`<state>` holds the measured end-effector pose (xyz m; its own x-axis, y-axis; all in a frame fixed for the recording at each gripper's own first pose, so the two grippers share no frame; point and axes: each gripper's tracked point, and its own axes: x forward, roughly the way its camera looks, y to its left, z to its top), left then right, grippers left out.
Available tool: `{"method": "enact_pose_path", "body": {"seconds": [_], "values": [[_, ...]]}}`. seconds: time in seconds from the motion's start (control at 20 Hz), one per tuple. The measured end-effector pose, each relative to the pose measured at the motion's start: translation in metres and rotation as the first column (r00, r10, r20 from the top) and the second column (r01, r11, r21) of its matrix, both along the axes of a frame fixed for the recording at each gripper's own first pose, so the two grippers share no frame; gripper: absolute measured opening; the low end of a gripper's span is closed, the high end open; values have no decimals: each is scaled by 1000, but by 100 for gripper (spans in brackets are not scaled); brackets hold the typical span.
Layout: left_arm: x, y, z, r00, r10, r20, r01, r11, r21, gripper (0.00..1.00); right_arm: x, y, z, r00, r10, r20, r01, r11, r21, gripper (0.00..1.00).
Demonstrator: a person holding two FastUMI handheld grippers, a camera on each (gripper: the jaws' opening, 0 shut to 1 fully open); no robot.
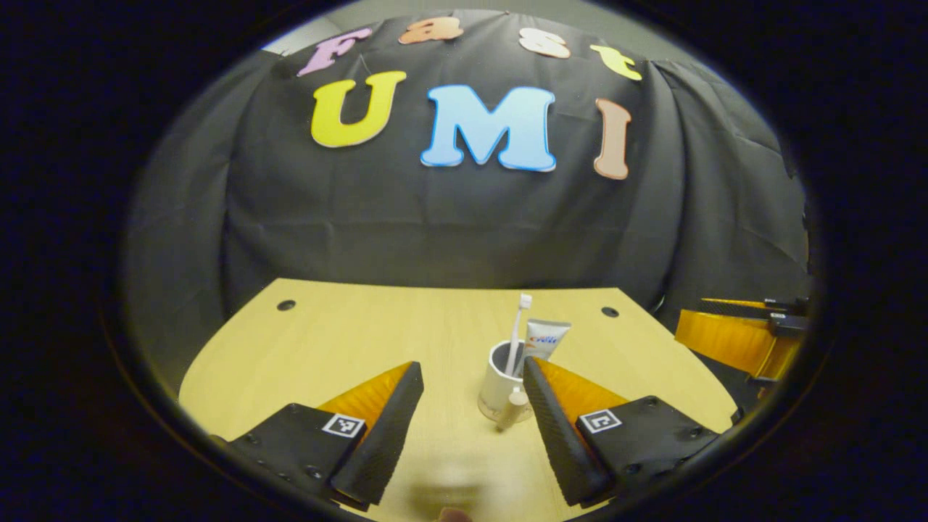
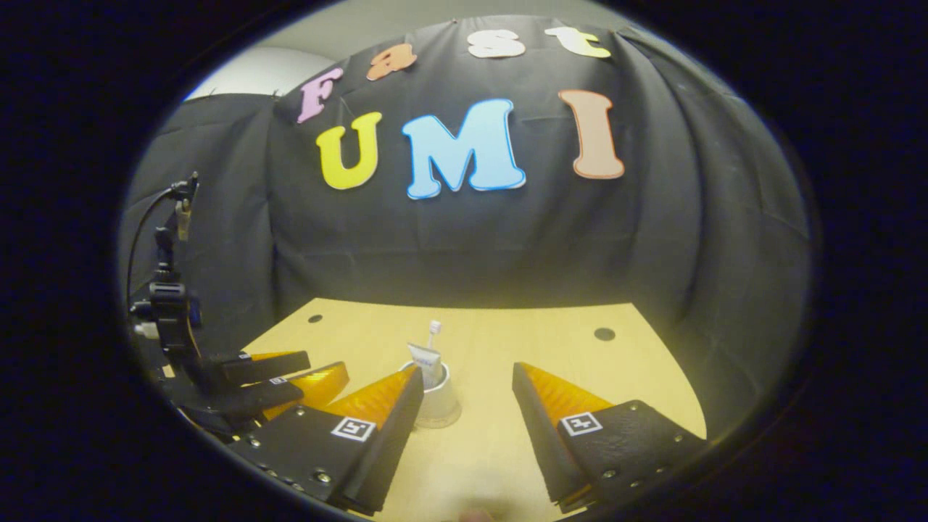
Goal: Put the toothbrush and toothpaste on the desktop into the cup, then pick up the cup and place it on the coaster on the desktop.
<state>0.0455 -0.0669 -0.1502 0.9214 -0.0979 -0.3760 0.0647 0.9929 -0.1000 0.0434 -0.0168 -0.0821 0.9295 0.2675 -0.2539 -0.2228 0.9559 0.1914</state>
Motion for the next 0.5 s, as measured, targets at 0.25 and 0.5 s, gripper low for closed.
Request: {"method": "enact_pose_path", "body": {"seconds": [0.25,0.5], "values": [[-28,19,54,988,15,152,-18,1000,20,92,-22,8,41,989,-30,144,41,996,-74,77],[-40,43,84,975,27,219,-30,999,11,92,-39,20,63,969,-92,228,119,987,-109,80]]}}
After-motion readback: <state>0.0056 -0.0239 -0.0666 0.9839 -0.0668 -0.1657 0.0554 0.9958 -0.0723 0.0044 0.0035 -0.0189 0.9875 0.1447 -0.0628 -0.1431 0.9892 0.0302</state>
